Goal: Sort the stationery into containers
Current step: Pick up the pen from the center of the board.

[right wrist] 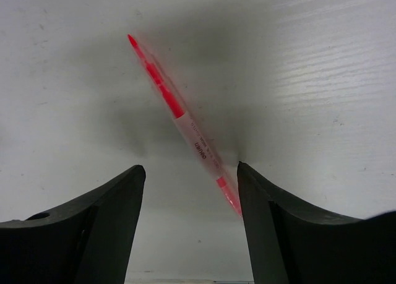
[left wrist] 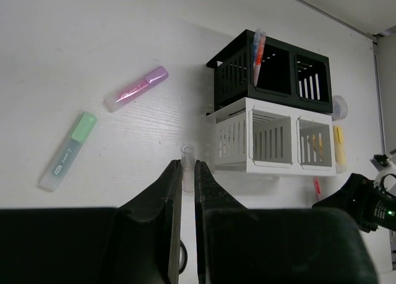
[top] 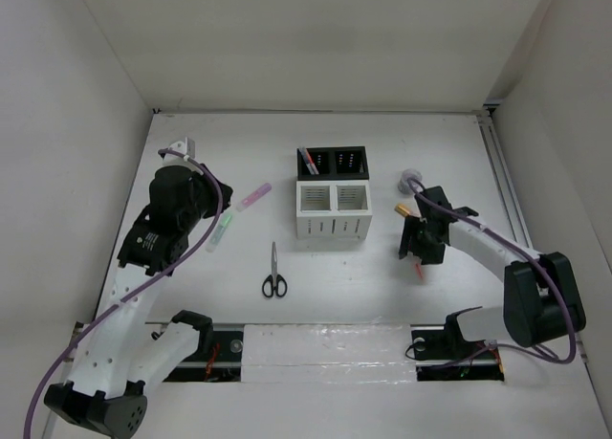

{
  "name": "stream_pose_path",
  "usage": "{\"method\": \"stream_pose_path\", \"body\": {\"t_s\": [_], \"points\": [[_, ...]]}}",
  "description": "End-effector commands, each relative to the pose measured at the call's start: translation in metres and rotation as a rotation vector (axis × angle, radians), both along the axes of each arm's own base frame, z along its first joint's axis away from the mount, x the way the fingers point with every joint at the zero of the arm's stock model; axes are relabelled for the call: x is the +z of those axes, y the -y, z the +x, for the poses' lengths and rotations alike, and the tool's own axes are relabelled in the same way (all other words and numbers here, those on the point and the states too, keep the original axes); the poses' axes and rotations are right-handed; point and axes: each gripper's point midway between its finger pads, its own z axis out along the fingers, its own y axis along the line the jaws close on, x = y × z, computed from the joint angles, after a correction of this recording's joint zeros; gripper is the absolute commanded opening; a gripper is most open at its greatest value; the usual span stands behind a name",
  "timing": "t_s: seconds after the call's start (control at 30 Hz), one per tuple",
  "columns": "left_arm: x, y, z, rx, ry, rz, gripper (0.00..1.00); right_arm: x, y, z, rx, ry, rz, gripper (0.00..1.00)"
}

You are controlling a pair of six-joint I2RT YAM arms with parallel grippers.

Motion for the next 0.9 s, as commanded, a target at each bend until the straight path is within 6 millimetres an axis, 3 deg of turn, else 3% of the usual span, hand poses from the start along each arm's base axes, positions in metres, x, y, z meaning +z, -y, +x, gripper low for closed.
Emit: {"method": "stream_pose_path", "body": {"t_s": [0.0,0.2,0.27,0.33,0.5,0.57,0.73,0.87], "points": [[0.019,0.003,0.004,-0.019,0.062,-0.01,0.0,-0.004,-0.009,0.005,0.009,-0.019,0.002,0.66],[0.023,-0.001,0.006,-0.001,0.065,-0.003,0.0,-0.013,-0.006,-0.008,0.013,-0.089,-0.06,0.65],[0.023,-0.005,0.007,0.021,0.068,0.007,0.0,-0.014,-0.003,-0.012,-0.003,-0.101,-0.084,0.58],[0.025,-0.007,0.006,0.031,0.078,0.008,0.0,-0.014,-0.002,-0.014,-0.007,-0.105,-0.097,0.48],[0.025,-0.007,0.006,0.031,0.078,0.008,0.0,-0.014,-0.002,-0.016,-0.009,-0.109,-0.107,0.07],[0.025,-0.009,0.006,0.041,0.079,0.012,0.0,-0.012,-0.004,-0.011,-0.001,-0.1,-0.116,0.0],[0.023,-0.012,0.006,0.065,0.071,0.014,0.0,-0.01,-0.015,-0.009,0.059,-0.081,-0.141,0.0],[0.031,-0.006,0.006,0.037,0.087,-0.015,0.0,0.03,-0.04,0.004,0.078,0.088,-0.128,0.0]]}}
